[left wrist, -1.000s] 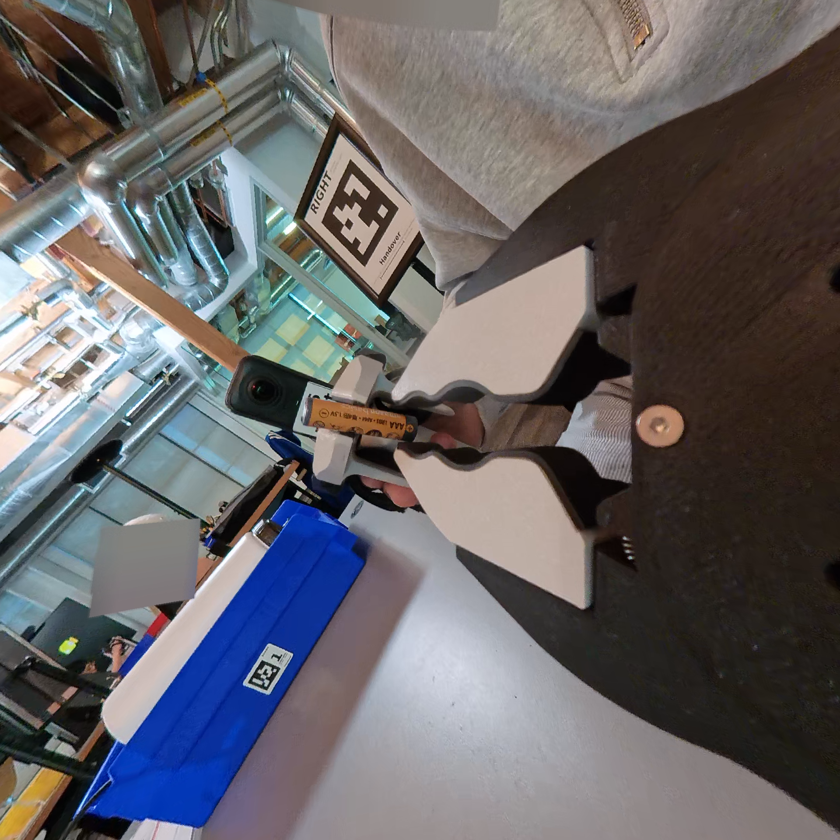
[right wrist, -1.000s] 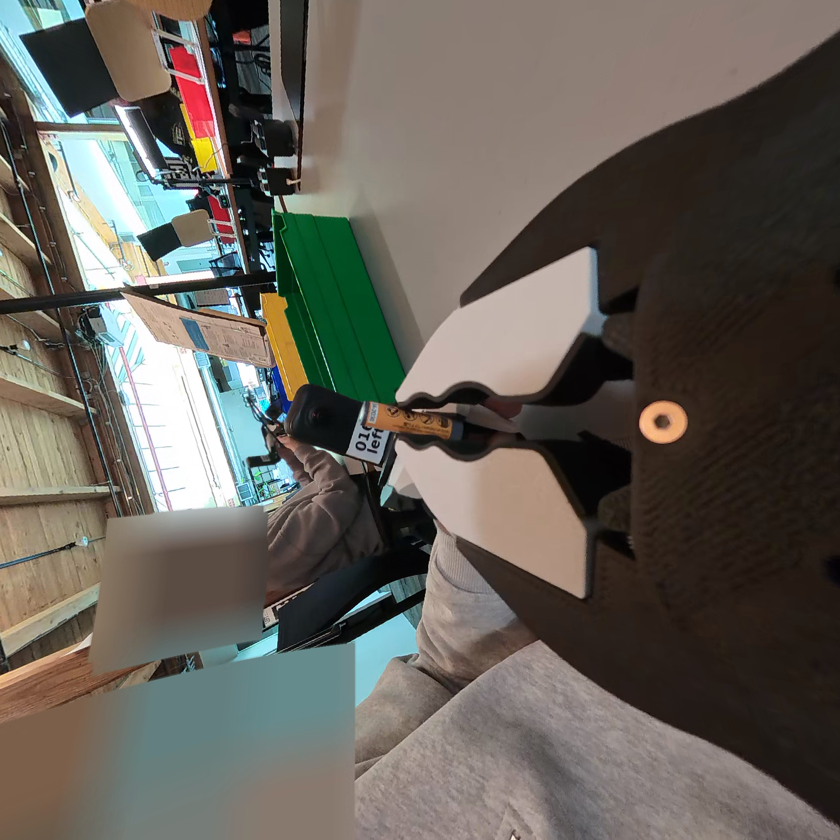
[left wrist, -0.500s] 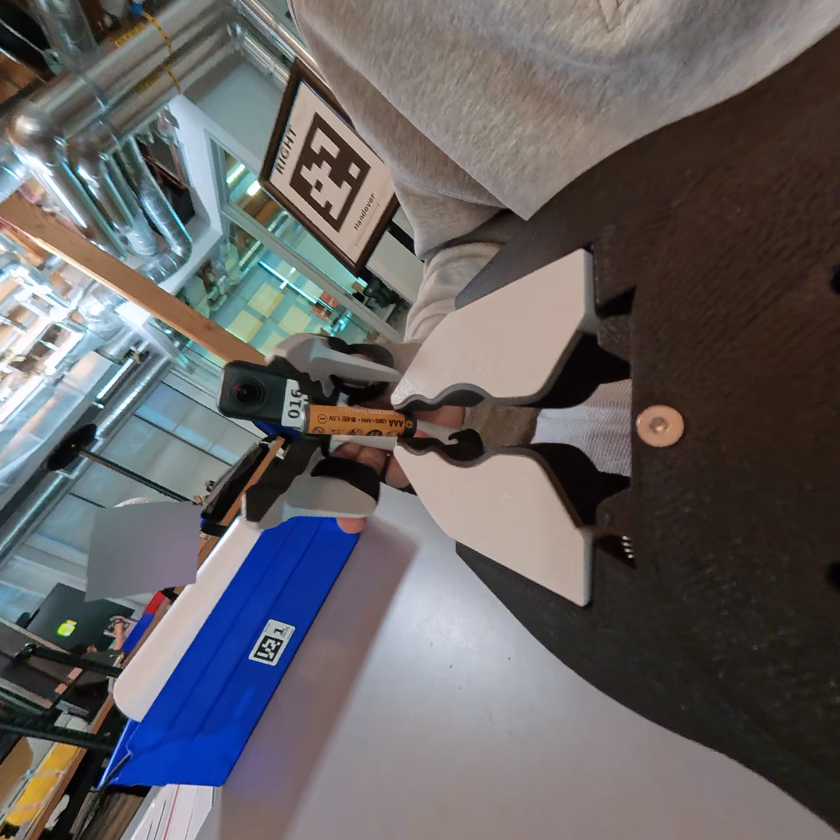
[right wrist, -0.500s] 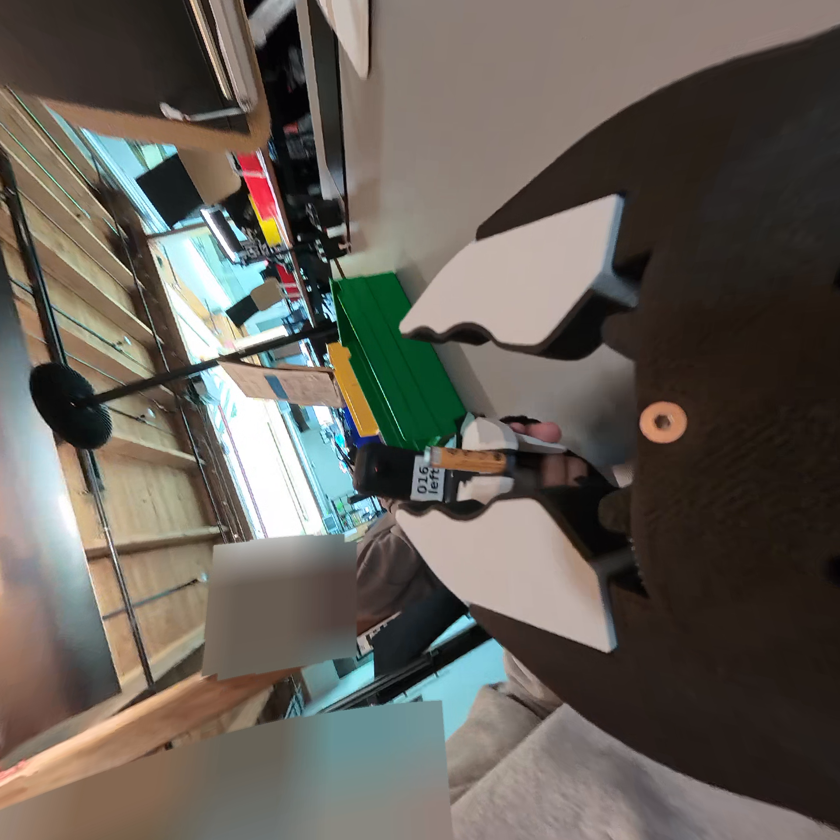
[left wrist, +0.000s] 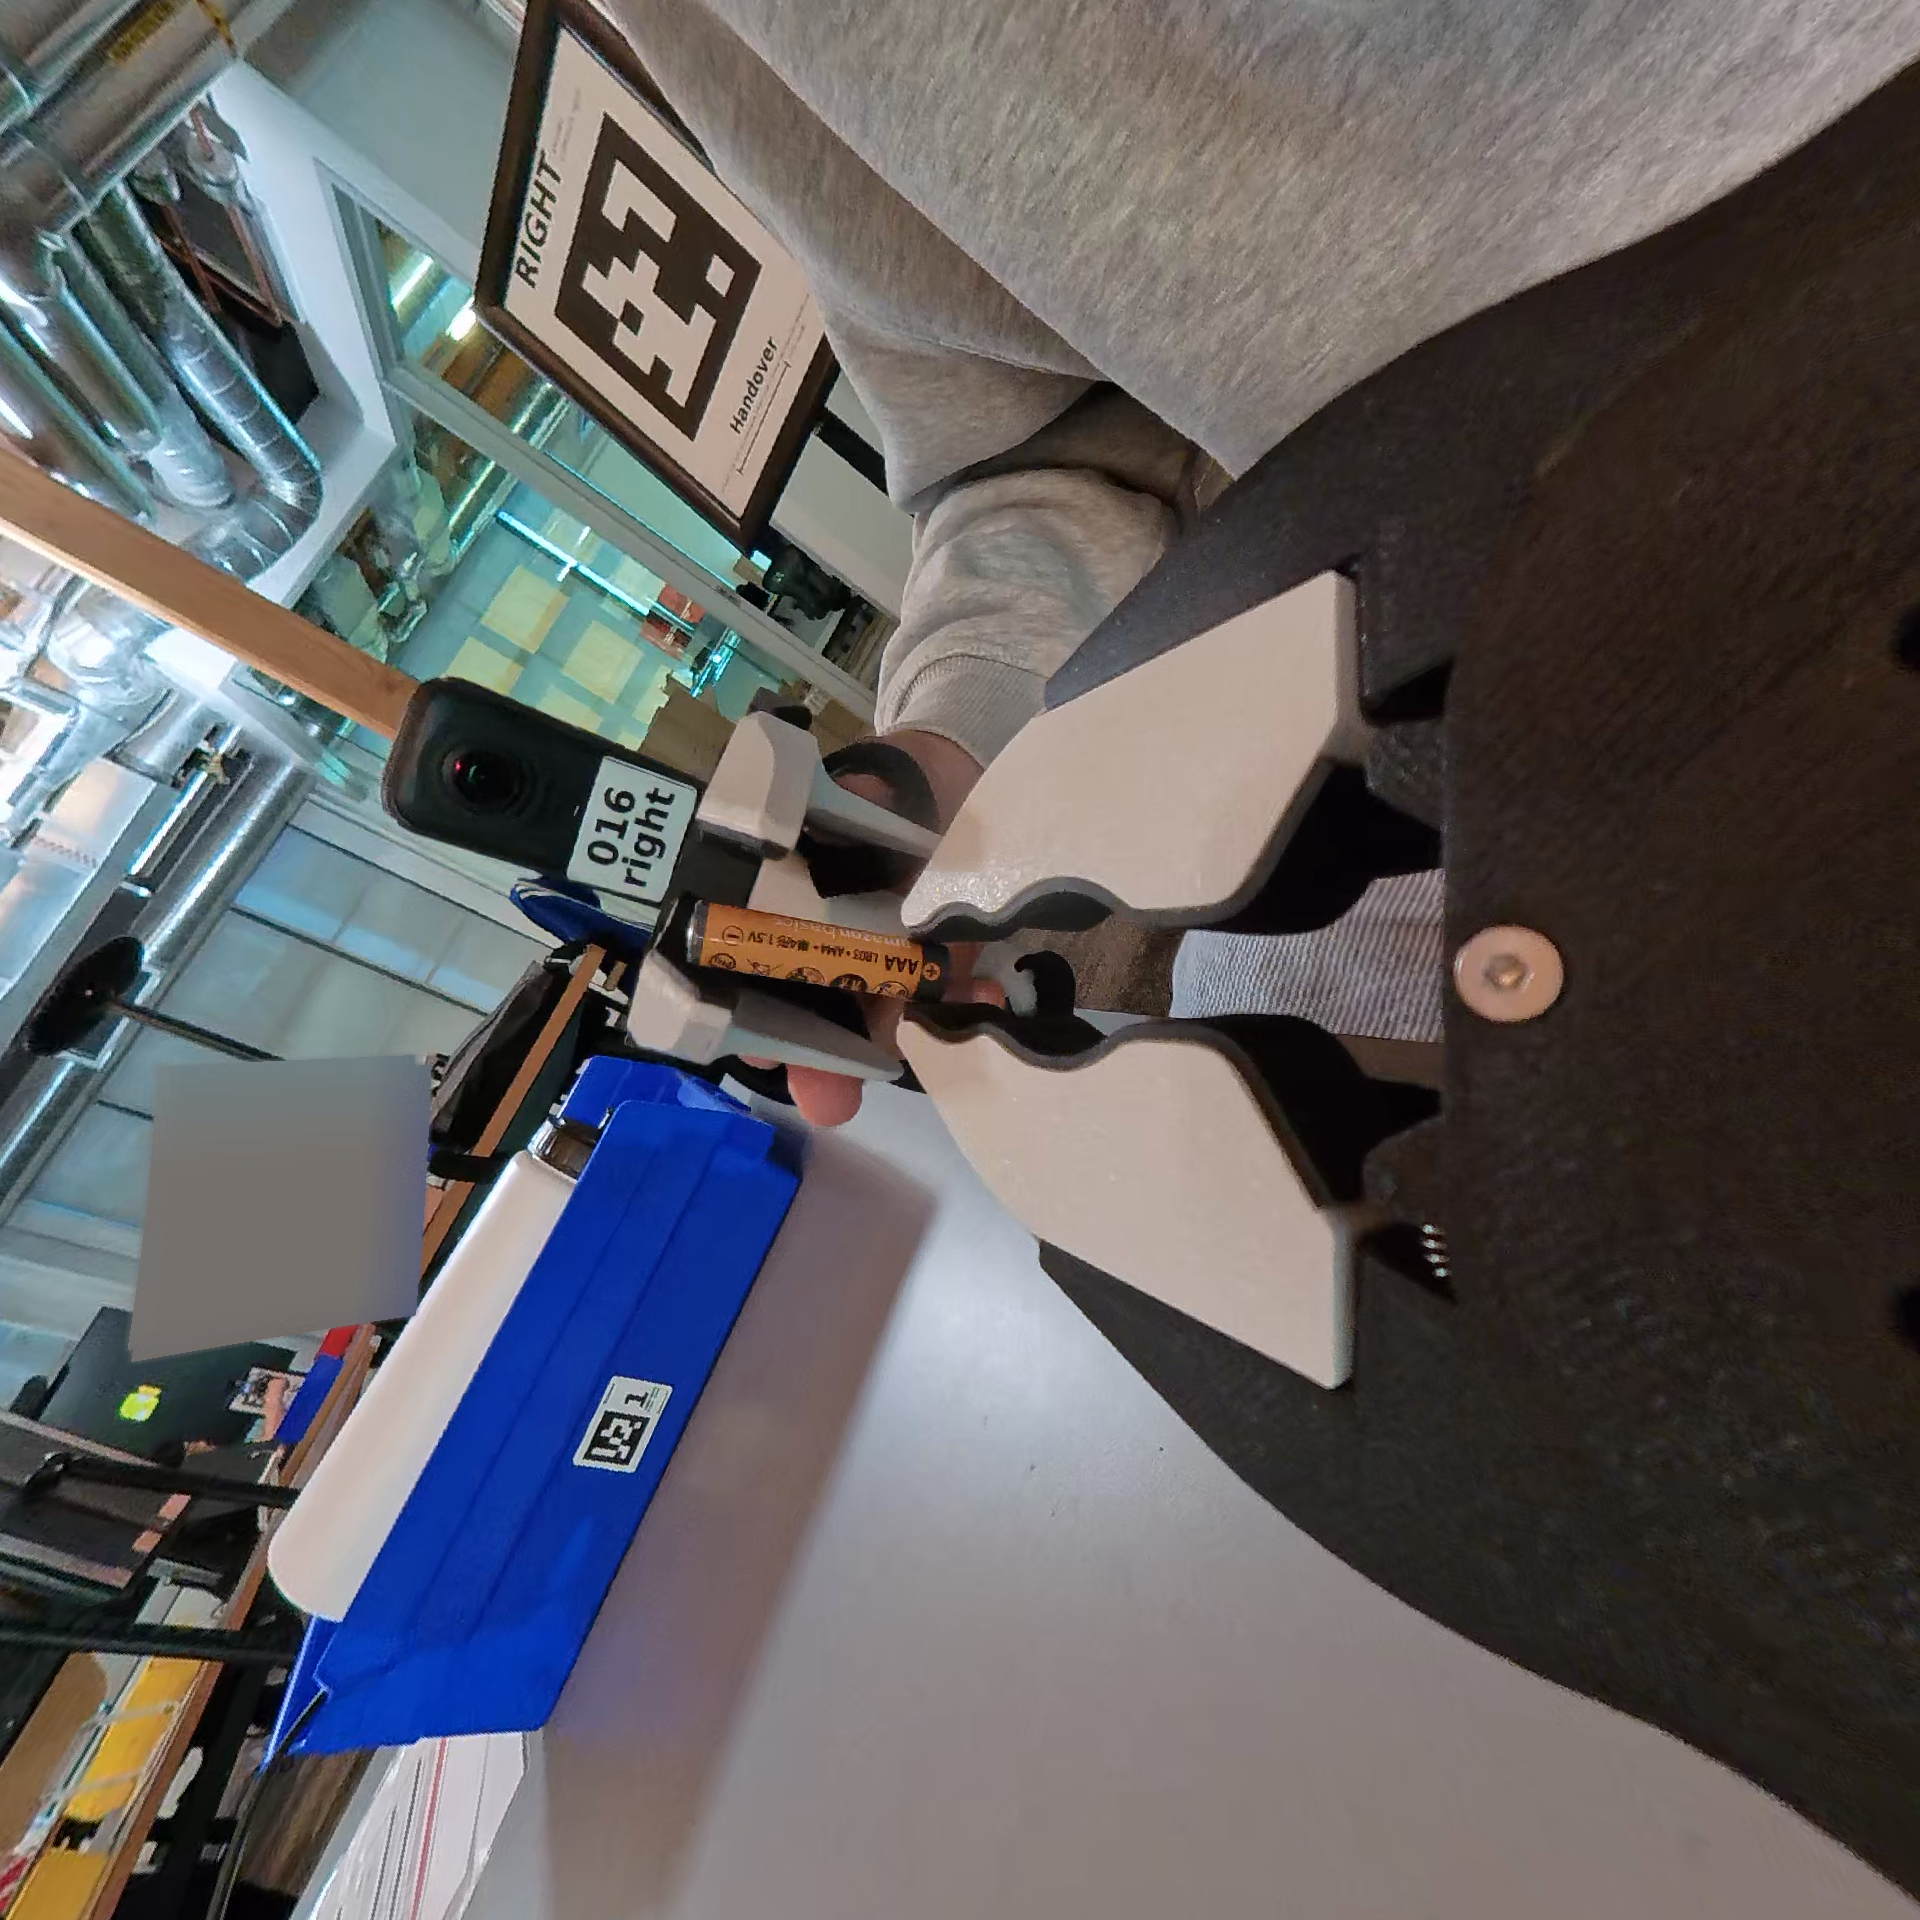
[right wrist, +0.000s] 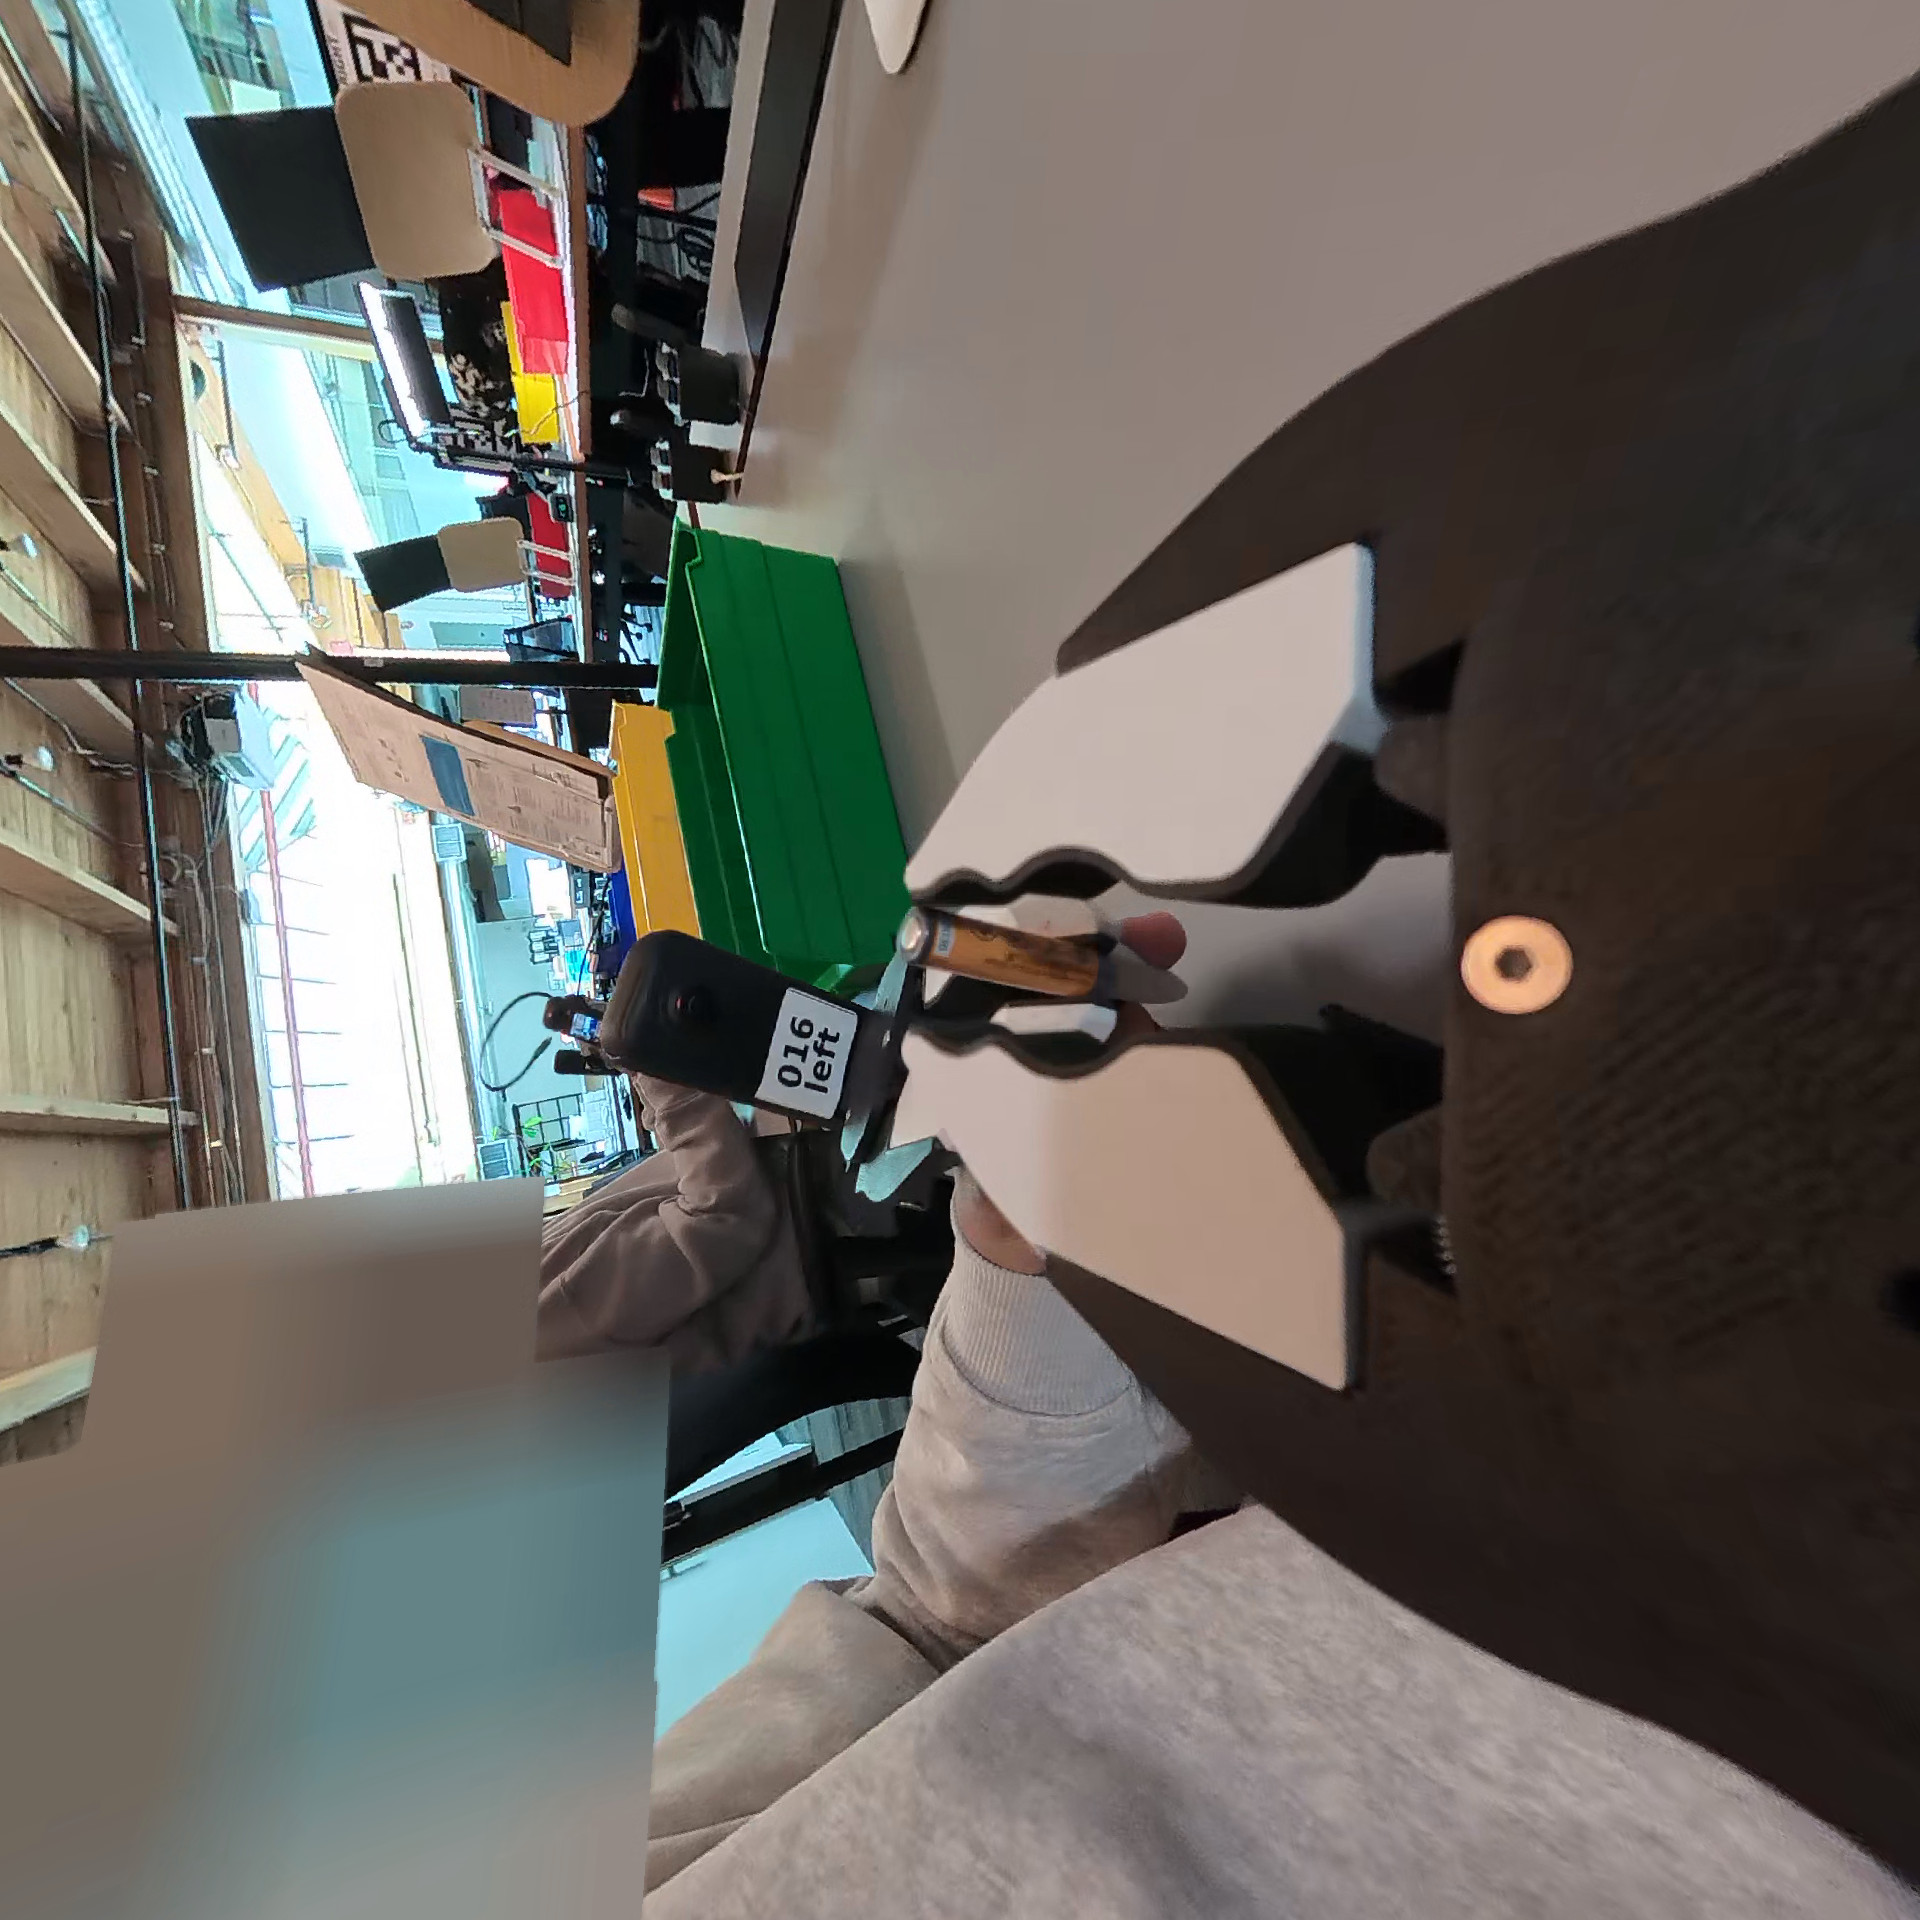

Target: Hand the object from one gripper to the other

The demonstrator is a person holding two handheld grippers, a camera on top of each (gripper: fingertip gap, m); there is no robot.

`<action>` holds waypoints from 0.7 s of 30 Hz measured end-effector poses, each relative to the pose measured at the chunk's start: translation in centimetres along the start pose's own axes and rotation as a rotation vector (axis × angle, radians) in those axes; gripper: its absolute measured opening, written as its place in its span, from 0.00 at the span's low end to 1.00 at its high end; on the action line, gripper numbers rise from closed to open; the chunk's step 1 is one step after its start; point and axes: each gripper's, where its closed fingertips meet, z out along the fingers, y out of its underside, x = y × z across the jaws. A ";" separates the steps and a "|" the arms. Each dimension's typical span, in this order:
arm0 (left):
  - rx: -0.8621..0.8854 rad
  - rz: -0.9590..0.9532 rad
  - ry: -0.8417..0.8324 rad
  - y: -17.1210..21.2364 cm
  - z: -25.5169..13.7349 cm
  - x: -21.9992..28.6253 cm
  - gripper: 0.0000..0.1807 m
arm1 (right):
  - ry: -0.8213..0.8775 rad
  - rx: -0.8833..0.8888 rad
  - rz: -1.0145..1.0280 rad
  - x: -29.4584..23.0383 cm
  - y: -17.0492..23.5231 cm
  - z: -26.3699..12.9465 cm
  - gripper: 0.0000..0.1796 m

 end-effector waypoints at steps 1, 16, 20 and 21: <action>-0.004 0.002 -0.002 0.1 0.0 0.0 0.05 | -0.001 0.001 -0.005 0.0 0.0 -0.1 0.10; -0.015 -0.026 0.016 0.2 0.4 0.2 0.19 | 0.016 0.010 -0.020 0.3 -0.2 -0.5 0.06; 0.041 -0.189 0.081 -0.5 0.1 0.2 0.21 | 0.028 -0.002 -0.088 0.5 0.0 -0.6 0.06; 0.055 -0.263 0.120 -0.7 0.0 0.3 0.23 | 0.029 -0.006 -0.100 0.5 0.1 -0.6 0.06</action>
